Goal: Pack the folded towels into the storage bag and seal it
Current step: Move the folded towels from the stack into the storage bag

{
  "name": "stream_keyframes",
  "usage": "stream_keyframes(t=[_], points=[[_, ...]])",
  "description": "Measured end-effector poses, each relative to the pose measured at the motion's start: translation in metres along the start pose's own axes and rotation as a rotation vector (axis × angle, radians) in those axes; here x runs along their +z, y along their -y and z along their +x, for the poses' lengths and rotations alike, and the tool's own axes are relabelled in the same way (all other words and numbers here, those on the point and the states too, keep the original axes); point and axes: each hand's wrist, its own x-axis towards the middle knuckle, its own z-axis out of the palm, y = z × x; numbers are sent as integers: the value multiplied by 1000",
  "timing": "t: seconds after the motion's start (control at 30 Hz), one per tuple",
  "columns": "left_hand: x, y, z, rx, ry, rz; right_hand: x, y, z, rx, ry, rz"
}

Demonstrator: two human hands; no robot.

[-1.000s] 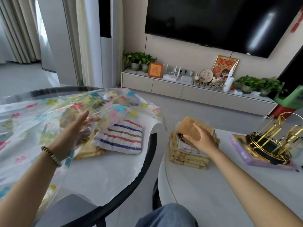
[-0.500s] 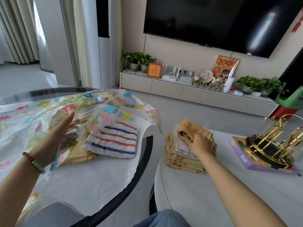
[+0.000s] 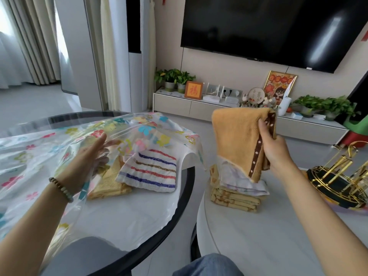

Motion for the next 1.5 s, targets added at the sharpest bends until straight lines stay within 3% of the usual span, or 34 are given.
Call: stream_keyframes(t=[0.07,0.17,0.33,0.47,0.67,0.73,0.77,0.93,1.03,1.13,1.5], points=[[-4,-5,-2,1,9,29,13,21,-25,61,211,211],[-11,-17,-7,59,26,30,49,30,-57,206,543,334],[-34,-33,-13,87,96,55,142,15,-104,472,877,422],[-54,-32,-22,69,137,83,206,10,-123,526,851,291],[-92,-33,-30,74,188,70,275,10,-129,582,813,501],[-100,-36,-31,92,167,107,294,7,-131,510,784,455],[-102,-37,-30,100,162,118,298,3,-134,381,754,368],[-101,-41,-27,123,195,64,294,-43,-158,-698,546,-215],[-97,-38,-25,127,242,56,300,-62,-159,-1015,680,-615],[-95,-31,-25,126,275,32,317,-68,-155,-1011,811,-742],[-95,-29,-16,151,304,46,442,-19,-162,-708,754,-1003]])
